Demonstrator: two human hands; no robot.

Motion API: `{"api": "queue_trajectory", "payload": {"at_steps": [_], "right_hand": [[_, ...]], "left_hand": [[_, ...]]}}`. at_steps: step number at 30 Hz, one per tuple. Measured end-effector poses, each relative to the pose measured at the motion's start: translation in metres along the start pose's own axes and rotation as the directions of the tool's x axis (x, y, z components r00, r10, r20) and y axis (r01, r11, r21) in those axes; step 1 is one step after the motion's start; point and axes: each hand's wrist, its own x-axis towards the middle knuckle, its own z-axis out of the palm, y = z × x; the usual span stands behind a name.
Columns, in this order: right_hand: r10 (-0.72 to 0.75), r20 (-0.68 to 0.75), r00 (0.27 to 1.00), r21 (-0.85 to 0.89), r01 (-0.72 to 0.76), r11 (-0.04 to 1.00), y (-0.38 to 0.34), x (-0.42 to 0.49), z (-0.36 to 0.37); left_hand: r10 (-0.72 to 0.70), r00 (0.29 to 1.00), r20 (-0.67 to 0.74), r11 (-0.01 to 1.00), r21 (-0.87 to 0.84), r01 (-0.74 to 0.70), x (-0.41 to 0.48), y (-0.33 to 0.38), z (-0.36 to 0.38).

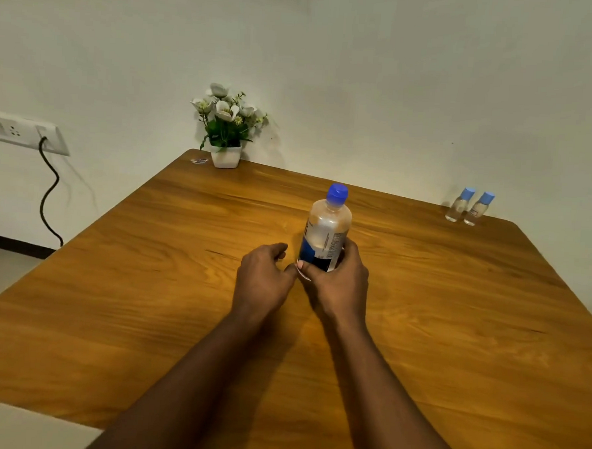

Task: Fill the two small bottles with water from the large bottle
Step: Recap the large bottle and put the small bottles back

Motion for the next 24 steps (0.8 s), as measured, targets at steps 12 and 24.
{"api": "queue_trajectory", "payload": {"at_steps": [12, 24], "right_hand": [[-0.019, 0.041, 0.999, -0.043, 0.021, 0.999, -0.014, 0.074, 0.076], [-0.017, 0.046, 0.999, -0.051, 0.020, 0.999, -0.017, 0.171, 0.155]], "left_hand": [[-0.019, 1.000, -0.002, 0.999, 0.040, 0.019, 0.103, -0.033, -0.015], [-0.035, 0.999, -0.006, 0.987, 0.157, 0.035, 0.223, -0.062, -0.010]]}}
